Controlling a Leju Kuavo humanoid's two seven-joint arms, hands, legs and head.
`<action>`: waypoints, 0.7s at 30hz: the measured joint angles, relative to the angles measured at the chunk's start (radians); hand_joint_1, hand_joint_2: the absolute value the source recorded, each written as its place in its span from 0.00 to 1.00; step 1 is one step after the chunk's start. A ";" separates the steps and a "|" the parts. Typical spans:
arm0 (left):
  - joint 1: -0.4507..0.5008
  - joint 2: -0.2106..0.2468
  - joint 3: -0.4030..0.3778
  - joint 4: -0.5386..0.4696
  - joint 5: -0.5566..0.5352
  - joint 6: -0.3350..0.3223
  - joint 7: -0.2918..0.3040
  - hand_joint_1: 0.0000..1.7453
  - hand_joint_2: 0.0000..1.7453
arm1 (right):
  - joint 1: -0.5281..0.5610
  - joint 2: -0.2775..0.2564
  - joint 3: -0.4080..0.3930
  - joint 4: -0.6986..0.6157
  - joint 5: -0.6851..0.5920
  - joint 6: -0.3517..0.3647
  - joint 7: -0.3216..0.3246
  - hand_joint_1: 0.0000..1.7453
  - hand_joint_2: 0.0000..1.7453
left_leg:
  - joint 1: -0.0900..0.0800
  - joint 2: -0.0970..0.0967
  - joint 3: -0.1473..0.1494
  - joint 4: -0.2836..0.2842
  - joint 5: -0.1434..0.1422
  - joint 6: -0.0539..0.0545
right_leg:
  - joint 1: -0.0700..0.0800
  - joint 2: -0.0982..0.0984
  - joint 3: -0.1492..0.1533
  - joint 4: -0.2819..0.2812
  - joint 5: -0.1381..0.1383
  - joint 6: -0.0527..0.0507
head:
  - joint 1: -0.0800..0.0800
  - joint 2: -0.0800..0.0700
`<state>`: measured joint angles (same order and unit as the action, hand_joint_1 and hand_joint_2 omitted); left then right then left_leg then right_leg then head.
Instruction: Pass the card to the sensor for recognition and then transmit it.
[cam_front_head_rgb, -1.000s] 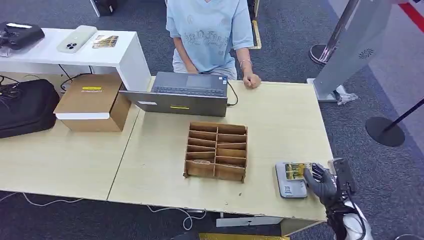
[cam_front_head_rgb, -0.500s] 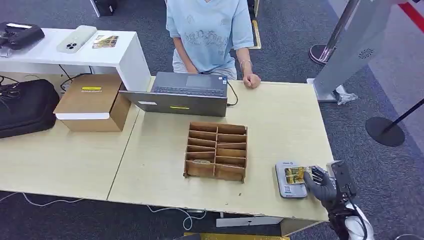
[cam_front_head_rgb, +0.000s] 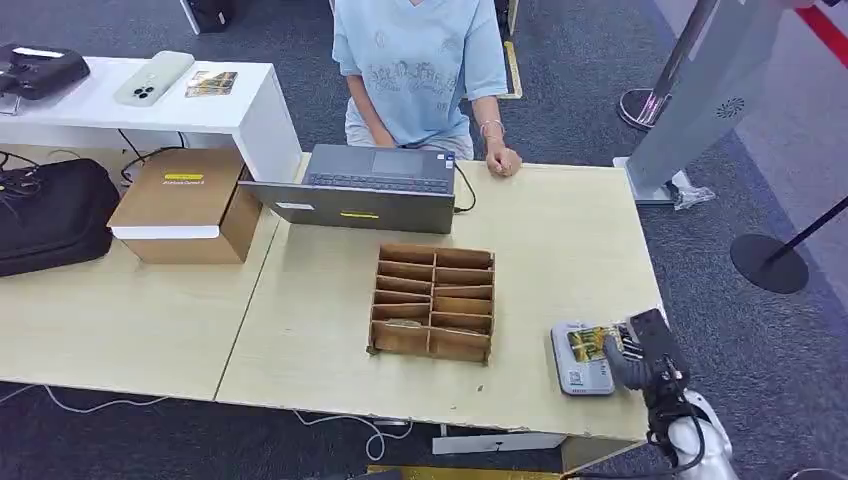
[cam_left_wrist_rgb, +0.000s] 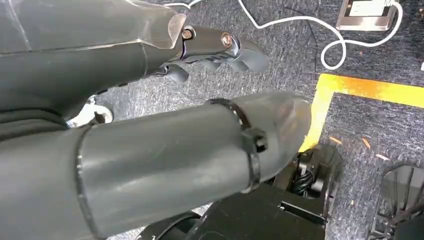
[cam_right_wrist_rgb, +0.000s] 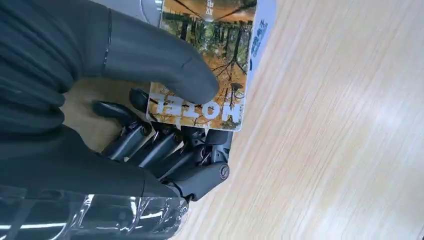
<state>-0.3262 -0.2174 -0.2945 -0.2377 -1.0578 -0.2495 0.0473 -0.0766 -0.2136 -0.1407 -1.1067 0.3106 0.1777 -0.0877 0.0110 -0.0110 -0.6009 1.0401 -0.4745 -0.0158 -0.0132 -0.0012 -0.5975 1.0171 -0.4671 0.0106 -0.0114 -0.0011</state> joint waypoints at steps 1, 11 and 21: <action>0.000 0.000 0.000 0.000 0.000 0.000 0.000 0.00 0.00 | -0.002 0.000 0.006 0.000 0.013 -0.009 0.004 1.00 1.00 | 0.000 0.000 0.000 0.000 0.000 0.000 | 0.000 0.000 0.000 0.000 0.000 0.000 | 0.000 0.000; -0.007 0.000 -0.032 0.000 -0.046 -0.019 -0.021 0.00 0.00 | -0.004 0.000 0.019 -0.003 0.067 -0.035 0.018 1.00 1.00 | 0.000 0.000 0.001 0.000 0.000 0.000 | 0.000 0.000 0.001 0.000 0.000 0.000 | 0.000 0.000; -0.010 0.000 -0.053 0.000 -0.061 -0.026 -0.030 0.00 0.00 | 0.006 0.000 0.019 -0.019 0.077 -0.039 0.022 1.00 1.00 | 0.000 0.000 0.001 0.000 0.000 0.000 | 0.000 0.000 0.001 0.000 0.000 0.000 | 0.000 0.000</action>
<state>-0.3358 -0.2178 -0.3471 -0.2377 -1.1185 -0.2751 0.0175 -0.0704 -0.2136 -0.1213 -1.1261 0.3872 0.1385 -0.0656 0.0110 -0.0108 -0.5994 1.0402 -0.4745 -0.0158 -0.0132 -0.0010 -0.5964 1.0170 -0.4671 0.0106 -0.0118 -0.0011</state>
